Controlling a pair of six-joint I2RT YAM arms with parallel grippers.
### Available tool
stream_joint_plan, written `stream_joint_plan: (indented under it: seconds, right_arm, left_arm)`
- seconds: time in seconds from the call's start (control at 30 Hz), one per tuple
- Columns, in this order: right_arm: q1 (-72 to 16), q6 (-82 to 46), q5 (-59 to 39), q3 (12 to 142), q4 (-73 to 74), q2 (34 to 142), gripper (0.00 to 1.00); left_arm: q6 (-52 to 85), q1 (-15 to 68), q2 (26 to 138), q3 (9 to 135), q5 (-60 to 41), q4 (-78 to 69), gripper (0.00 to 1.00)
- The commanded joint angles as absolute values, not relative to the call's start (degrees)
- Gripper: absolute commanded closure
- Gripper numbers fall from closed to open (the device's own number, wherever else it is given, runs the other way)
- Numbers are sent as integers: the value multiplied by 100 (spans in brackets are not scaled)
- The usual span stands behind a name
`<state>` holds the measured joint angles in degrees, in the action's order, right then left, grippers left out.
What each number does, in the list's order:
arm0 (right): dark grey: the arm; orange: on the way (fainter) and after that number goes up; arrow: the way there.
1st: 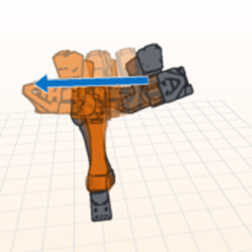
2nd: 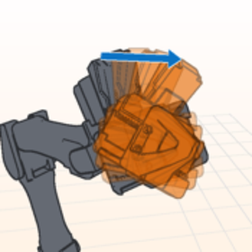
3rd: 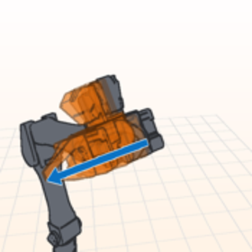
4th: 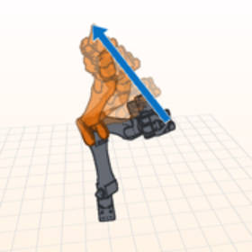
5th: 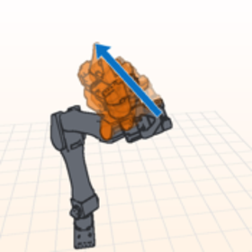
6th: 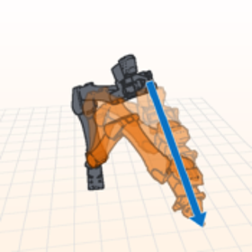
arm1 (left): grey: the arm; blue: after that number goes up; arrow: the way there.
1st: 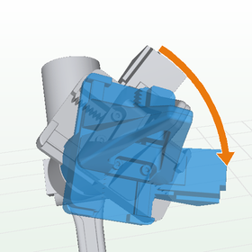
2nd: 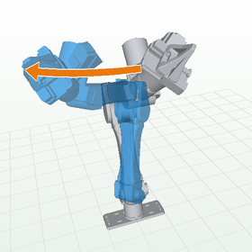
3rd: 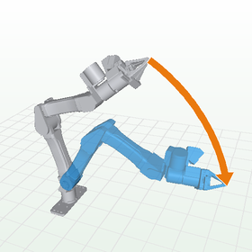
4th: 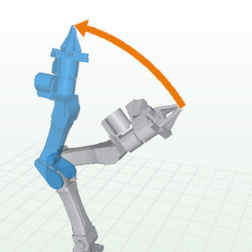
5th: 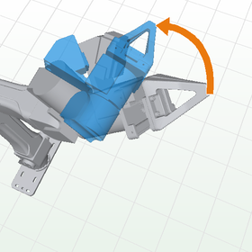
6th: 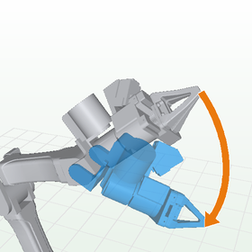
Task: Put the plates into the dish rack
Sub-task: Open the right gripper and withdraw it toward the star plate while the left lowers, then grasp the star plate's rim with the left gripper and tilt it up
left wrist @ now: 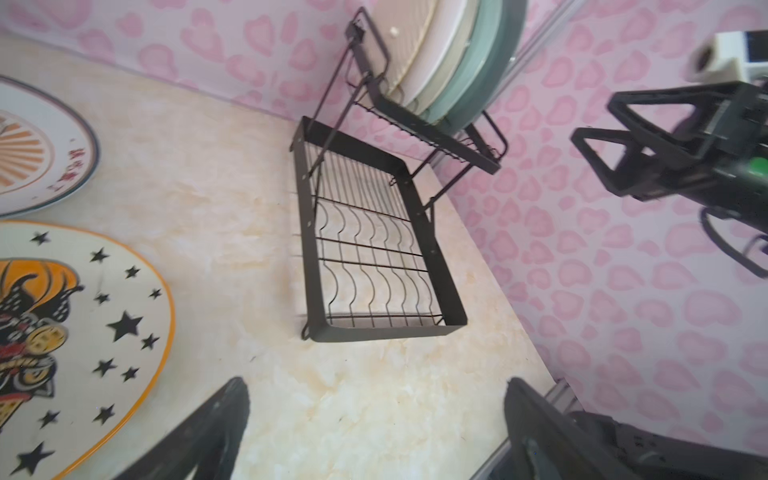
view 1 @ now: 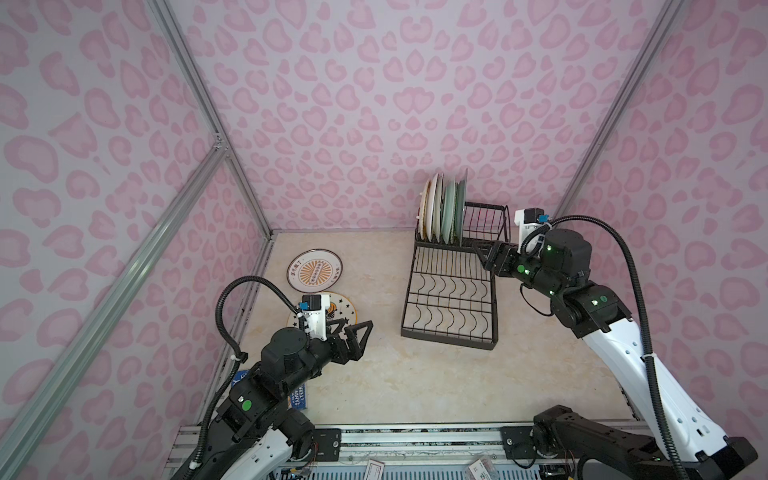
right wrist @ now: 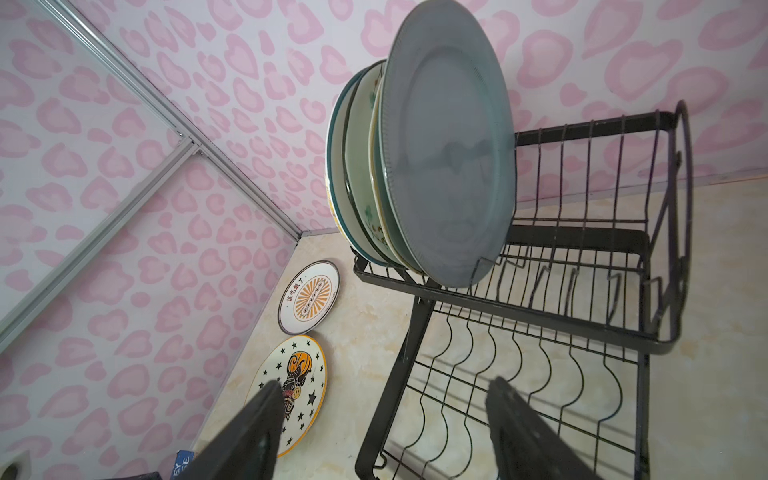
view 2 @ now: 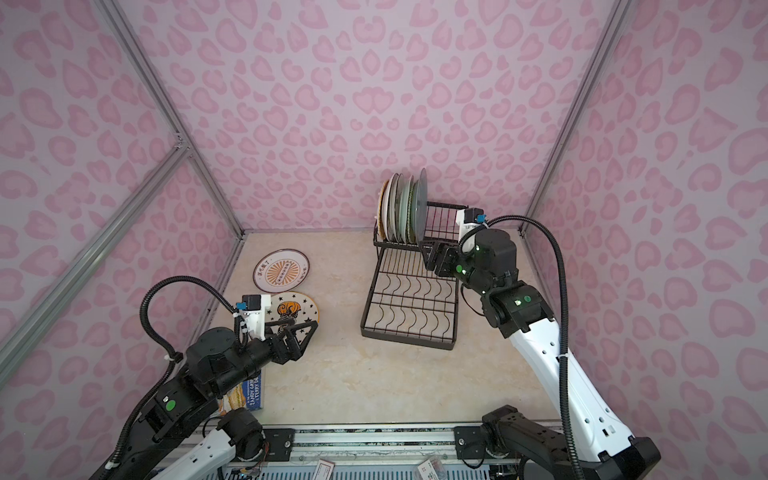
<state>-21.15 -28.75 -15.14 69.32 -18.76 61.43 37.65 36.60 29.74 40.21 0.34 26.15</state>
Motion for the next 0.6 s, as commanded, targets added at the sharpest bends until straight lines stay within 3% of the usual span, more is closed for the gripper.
stream_joint_plan:
  seconds: [0.0,0.17,0.4,0.57]
  right_arm:
    - [-2141,-3071,-1864,6082,-1433,5622,15]
    - [-2461,-3024,-1960,5319,-1180,5267,7]
    - [-2907,-3065,-1890,4514,-742,5022,4]
    - [-3168,-3030,-1844,4248,-654,5010,3]
  left_arm:
    - [4596,3294,3778,4026,367,3099,2]
    - [4741,1929,4252,3702,-117,3118,2]
    - [5311,194,4077,2797,-828,2820,2]
    - [5517,-459,4259,2438,-1119,2510,1]
